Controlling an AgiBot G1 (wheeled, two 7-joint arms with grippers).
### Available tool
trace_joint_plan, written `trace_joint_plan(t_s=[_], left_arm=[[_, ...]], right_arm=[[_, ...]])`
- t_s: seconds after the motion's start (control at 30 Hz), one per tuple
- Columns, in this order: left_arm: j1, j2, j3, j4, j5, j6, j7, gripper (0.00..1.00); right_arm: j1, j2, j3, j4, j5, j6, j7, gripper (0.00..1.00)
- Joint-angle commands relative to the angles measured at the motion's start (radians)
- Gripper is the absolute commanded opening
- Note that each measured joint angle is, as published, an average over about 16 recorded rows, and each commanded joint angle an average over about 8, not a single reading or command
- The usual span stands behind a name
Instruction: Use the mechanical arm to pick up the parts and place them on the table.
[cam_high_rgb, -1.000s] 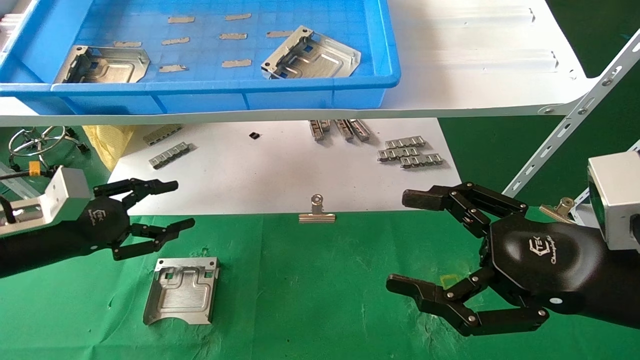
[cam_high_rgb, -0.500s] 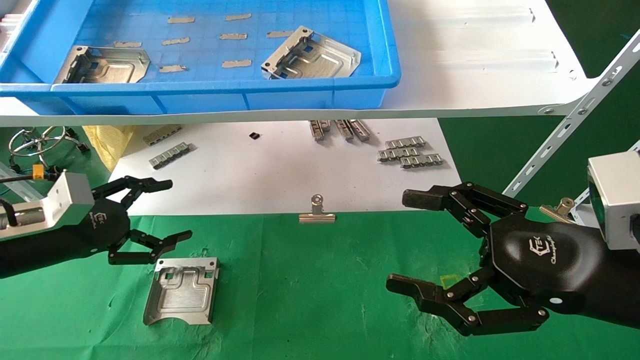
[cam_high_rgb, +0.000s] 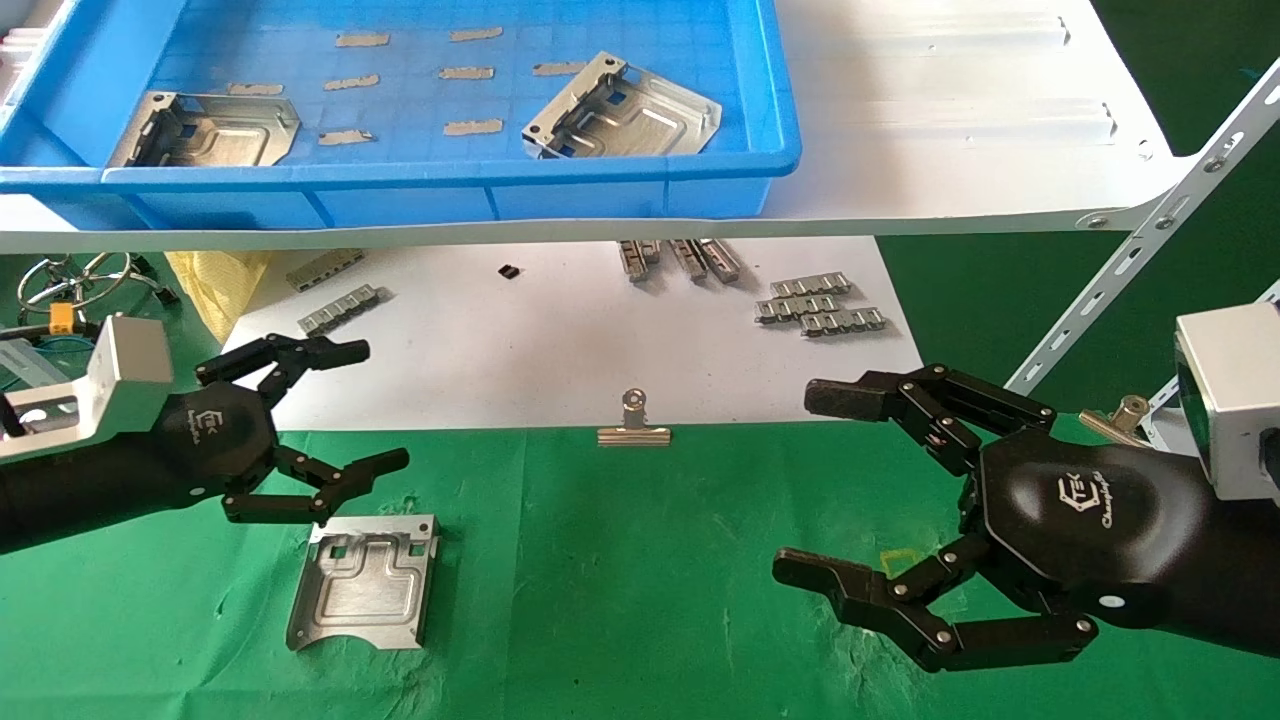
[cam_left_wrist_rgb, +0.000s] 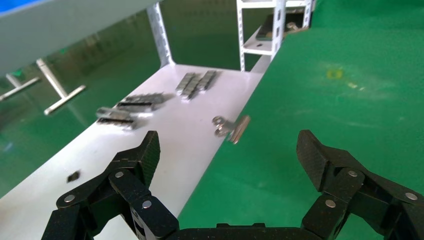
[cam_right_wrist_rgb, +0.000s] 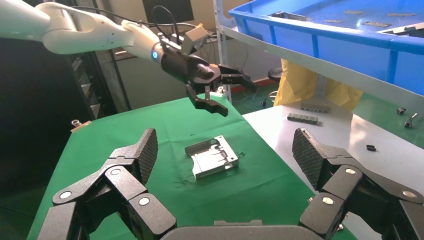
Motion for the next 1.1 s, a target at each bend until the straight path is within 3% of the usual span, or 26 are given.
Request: trace_joint_plan(t_s=[0.03,1.1], left_arm=[[0.017,-0.008,-0.014,-0.043,-0.006,-0.003,-0.029,1.00],[0.279,-0.129,-0.239,-0.722,-0.098,-0.056,-0.491,1.00]], right_arm=[[0.000,0.000,0.000,0.000,0.000,0.000,0.000,1.00],[0.000,0.000,0.000,0.000,0.000,0.000,0.000,1.00]])
